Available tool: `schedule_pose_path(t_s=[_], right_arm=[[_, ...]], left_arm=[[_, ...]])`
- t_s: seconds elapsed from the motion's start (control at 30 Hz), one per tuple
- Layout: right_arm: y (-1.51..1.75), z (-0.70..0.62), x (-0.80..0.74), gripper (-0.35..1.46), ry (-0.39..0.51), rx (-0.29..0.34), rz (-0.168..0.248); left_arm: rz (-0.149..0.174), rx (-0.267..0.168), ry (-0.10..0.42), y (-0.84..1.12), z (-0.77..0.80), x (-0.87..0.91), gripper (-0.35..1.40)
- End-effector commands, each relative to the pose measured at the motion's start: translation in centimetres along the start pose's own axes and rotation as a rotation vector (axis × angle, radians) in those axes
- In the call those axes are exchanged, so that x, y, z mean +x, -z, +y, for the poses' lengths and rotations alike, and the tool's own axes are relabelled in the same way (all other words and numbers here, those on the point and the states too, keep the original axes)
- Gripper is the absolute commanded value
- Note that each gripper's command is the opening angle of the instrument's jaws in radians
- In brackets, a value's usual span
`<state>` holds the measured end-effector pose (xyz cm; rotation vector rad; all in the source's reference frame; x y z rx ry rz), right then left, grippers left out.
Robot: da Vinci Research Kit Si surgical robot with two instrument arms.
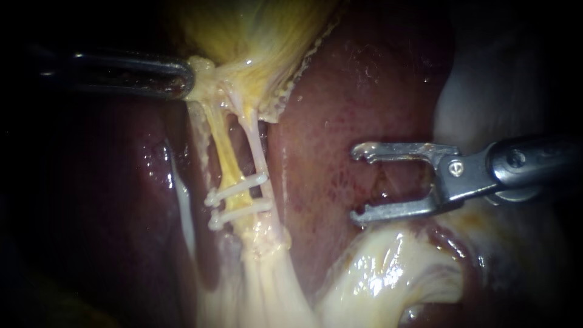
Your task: Going back second clip left tube
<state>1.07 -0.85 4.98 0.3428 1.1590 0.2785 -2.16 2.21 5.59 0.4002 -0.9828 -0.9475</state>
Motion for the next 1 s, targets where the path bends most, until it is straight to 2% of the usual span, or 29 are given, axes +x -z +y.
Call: schedule_pose_path(t_s=[0.03, 0.23, 0.5, 1.0], right_arm=[[0.00, -0.01, 0.00, 0.50, 0.000, 0.000, -0.001], [0.01, -0.05, 0.02, 0.50, 0.001, 0.005, -0.009], [0.05, -0.06, 0.01, 0.50, 0.002, 0.007, -0.012], [0.05, -0.08, 0.02, 0.50, 0.002, 0.009, -0.011]], left_arm=[[-0.001, -0.005, 0.000, -0.03, 0.01, 0.02, -0.35], [0.001, 0.010, -0.007, -0.25, 0.06, 0.15, -0.35], [0.009, 0.031, 0.025, -0.56, 0.11, 0.39, -0.35], [0.009, 0.034, 0.024, -0.58, 0.12, 0.40, -0.35]])
